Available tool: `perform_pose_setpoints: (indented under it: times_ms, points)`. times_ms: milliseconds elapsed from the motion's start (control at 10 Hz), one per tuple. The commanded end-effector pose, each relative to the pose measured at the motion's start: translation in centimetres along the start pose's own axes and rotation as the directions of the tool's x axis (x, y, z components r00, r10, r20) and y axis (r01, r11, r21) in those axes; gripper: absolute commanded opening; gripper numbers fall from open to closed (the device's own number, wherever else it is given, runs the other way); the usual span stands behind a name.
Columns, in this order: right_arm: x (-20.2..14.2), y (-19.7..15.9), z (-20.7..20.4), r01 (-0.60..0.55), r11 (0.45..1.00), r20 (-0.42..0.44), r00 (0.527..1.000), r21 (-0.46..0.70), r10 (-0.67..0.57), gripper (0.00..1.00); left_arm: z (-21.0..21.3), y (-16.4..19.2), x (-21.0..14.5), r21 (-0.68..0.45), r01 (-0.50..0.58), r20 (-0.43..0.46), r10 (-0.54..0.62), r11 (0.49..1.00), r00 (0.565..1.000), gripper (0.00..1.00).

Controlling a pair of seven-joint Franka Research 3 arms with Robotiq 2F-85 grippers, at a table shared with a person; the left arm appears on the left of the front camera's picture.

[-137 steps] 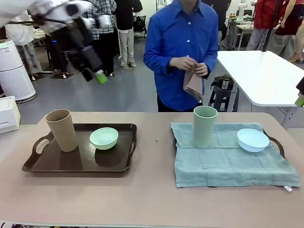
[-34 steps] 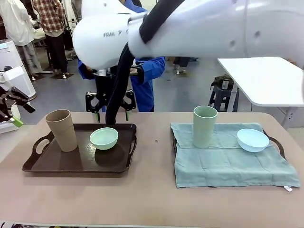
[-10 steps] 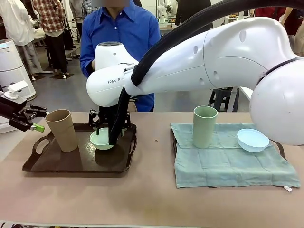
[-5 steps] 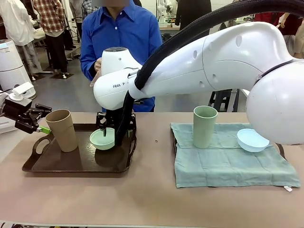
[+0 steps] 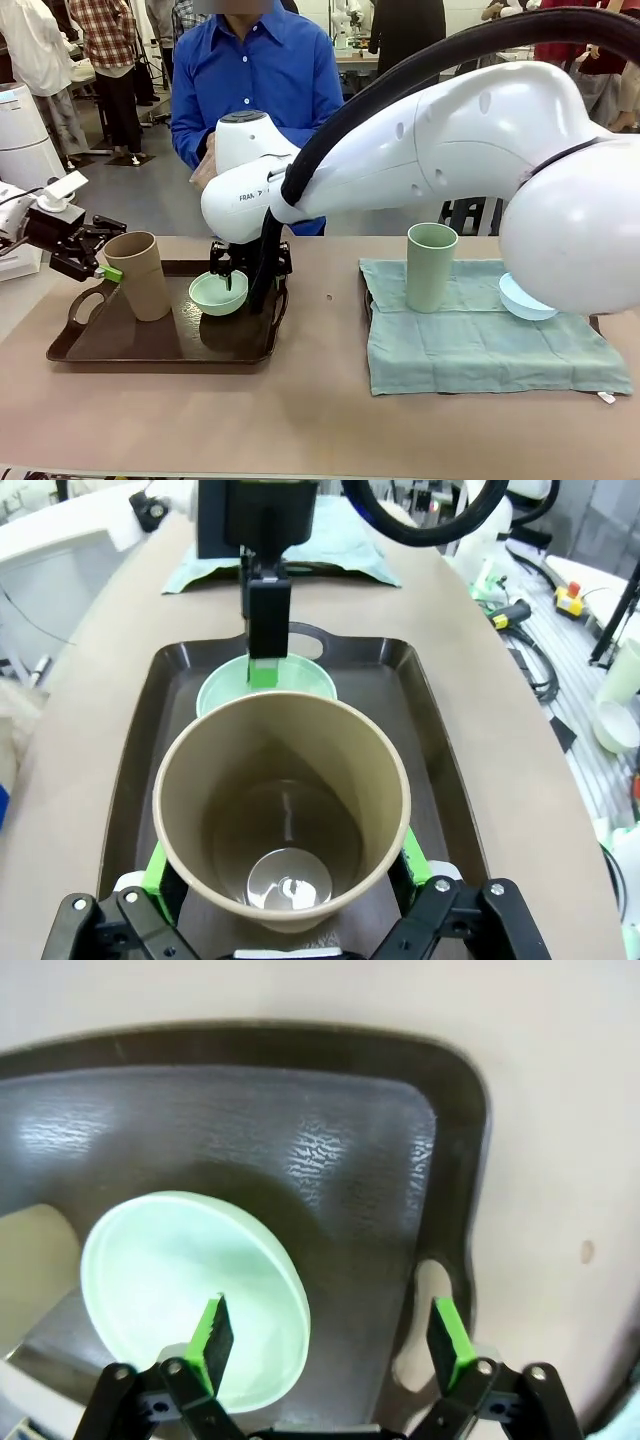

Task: Set up a tray with a mat and arrange the tableware.
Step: Pick up the Picnic Bowl and Reusable plastic cup from the Handle tray in front of the human's position and hold them in the air.

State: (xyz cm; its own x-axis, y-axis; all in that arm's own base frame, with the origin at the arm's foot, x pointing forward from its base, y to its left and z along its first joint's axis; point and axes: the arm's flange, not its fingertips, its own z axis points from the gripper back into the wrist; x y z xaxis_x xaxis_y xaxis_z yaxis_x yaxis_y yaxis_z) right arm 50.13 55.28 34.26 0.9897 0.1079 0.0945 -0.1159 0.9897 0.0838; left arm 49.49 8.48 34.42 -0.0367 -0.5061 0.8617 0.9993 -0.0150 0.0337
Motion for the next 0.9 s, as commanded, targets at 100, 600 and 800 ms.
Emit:
perform_pose_setpoints:
  times_ms: [100,600,800]
  points:
    - [1.13,1.44,-1.4,-0.043,0.999,0.005,0.999,-0.032,0.043,1.0,-1.7,-0.81,0.31,0.004,0.054,-0.015,-0.054,0.999,0.998,1.0]
    - [1.14,1.59,-1.45,-0.061,0.997,-0.002,0.998,-0.035,0.061,0.0,-1.62,-0.42,0.07,0.012,0.029,-0.028,-0.029,1.0,0.999,0.0]
    - [1.08,1.57,-1.09,-0.062,0.997,0.003,0.998,-0.04,0.063,0.0,-1.6,-0.18,0.03,0.011,0.026,-0.032,-0.025,1.0,0.999,0.0]
